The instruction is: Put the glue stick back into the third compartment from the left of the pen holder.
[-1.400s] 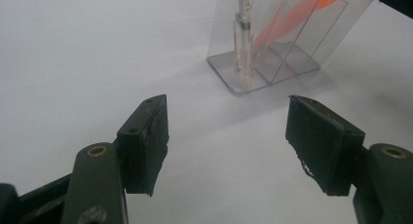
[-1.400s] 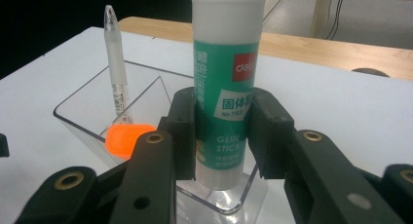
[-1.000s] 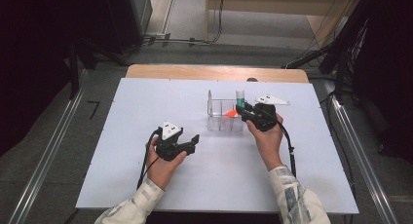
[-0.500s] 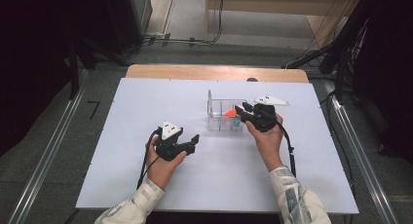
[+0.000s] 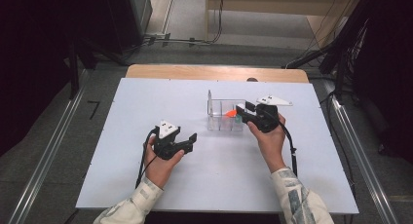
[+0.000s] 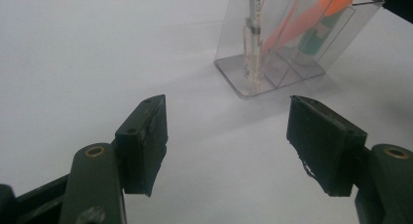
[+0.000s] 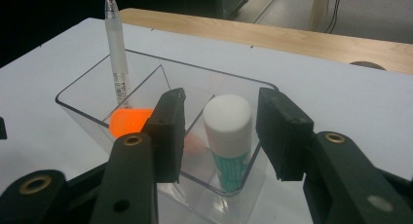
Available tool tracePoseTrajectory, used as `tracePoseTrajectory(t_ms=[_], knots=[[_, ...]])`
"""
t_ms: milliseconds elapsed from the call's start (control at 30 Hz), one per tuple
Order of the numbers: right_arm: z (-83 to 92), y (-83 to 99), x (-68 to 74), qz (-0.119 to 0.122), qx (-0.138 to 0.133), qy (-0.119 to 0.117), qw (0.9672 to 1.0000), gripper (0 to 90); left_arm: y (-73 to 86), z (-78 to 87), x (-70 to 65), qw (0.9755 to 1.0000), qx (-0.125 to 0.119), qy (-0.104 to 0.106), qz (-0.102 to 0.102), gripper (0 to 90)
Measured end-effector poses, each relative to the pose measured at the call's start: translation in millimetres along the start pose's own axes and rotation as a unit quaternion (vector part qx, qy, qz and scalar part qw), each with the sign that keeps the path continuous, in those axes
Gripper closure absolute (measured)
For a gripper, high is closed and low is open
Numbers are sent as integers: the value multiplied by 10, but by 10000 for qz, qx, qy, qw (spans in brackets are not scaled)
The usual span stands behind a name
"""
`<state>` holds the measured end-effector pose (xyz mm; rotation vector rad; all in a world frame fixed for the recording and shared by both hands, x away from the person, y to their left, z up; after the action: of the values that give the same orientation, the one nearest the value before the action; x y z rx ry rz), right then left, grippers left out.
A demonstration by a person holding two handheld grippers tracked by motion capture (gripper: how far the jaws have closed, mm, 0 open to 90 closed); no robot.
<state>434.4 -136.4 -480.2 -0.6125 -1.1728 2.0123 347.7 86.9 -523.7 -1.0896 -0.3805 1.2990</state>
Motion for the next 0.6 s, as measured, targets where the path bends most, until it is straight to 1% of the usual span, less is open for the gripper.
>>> tracePoseTrajectory(t_ms=[200,267,400,600], knots=[[93,41,-63,-77,-33,75,9999,472,-5,19,56,10000,-22,-41,59,319],[142,72,-113,-158,-52,111,9998,449,-9,27,78,9999,-33,-54,86,319],[242,141,-212,-240,-14,248,9994,397,-20,41,124,9999,-60,-88,128,319],[365,261,-322,-364,27,334,9988,346,-28,58,177,9997,-89,-131,183,310]])
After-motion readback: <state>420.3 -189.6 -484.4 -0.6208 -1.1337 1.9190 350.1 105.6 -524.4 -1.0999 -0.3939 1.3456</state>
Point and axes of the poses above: each handheld gripper's, and its own axes: z roughly backward along the jaws, y roughly out of its underside, x roughly to its left, the point moved 8 cm from there along -z, roughly forward along the jaws, and after that the axes turned 11 degrees about z, right-handed, at the moved point
